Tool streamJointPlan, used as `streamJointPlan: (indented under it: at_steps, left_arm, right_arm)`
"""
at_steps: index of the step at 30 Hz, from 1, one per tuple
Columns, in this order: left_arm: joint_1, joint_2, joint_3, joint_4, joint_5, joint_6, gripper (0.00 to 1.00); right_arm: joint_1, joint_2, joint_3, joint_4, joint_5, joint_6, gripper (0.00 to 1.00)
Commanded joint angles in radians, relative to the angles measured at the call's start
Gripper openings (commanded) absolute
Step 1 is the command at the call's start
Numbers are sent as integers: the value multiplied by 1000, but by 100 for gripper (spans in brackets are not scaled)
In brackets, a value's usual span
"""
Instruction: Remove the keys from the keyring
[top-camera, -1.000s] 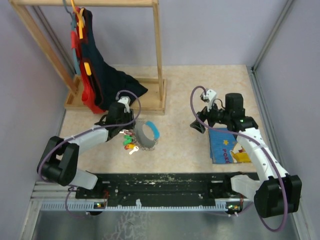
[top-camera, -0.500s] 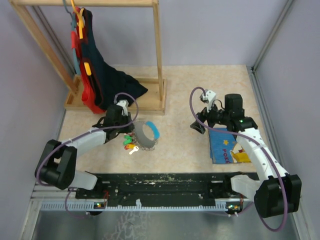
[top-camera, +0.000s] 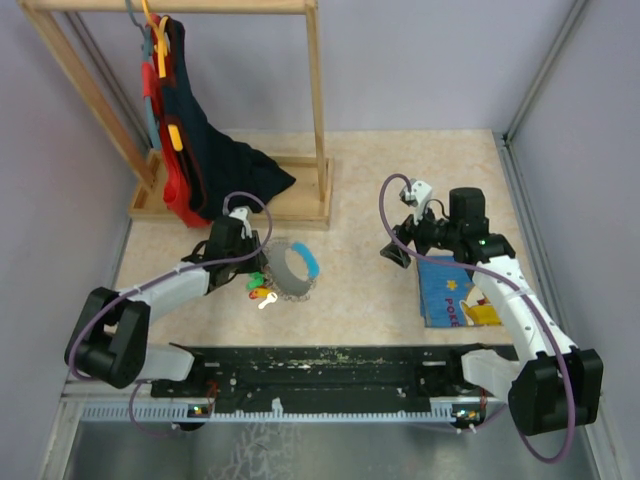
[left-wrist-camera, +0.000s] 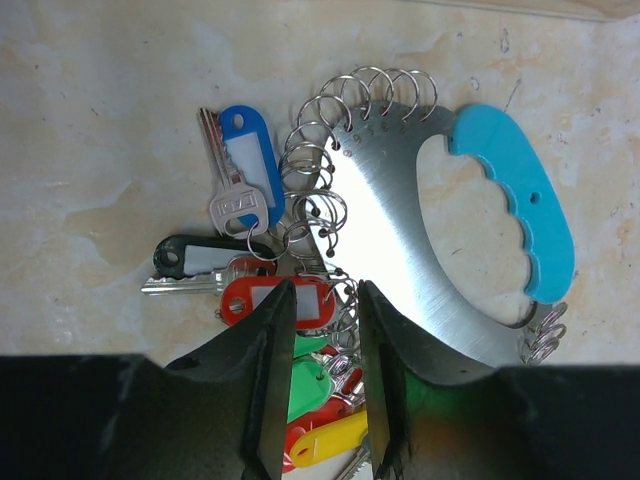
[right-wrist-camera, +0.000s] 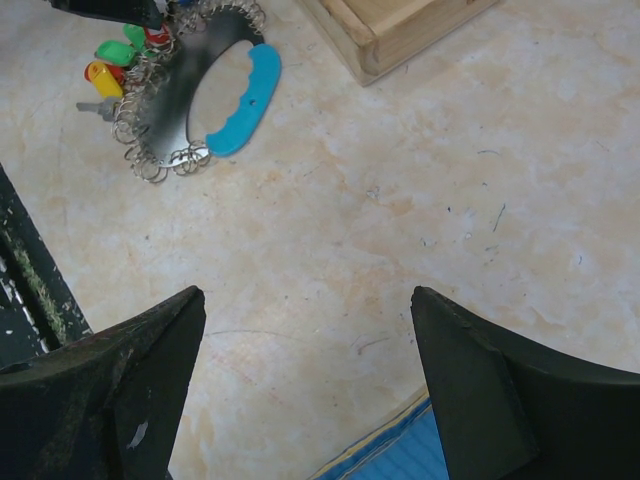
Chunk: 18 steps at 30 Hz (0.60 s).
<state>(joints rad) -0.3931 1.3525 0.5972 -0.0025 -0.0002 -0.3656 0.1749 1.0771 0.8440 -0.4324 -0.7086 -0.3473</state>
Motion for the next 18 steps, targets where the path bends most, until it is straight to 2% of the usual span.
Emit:
streamJointPlan:
  at_steps: [1,6,13,18]
  left_arm:
    - [-5,-17,-30,49,-11,-37,37]
    - [-6,-25,-34,47,-68,-113,37]
    - [-6,-66,-91,124,-61,-202,38]
    - [-6,-30,-79,132,-41,-245,37]
  right_arm:
    - [12,2,1,40,-29,-8,84]
    - [12,3,0,40,-31,-7,84]
    - [12,-2,0,40,-35,-8,84]
    - [14,-1,-2,40,-38,-6,84]
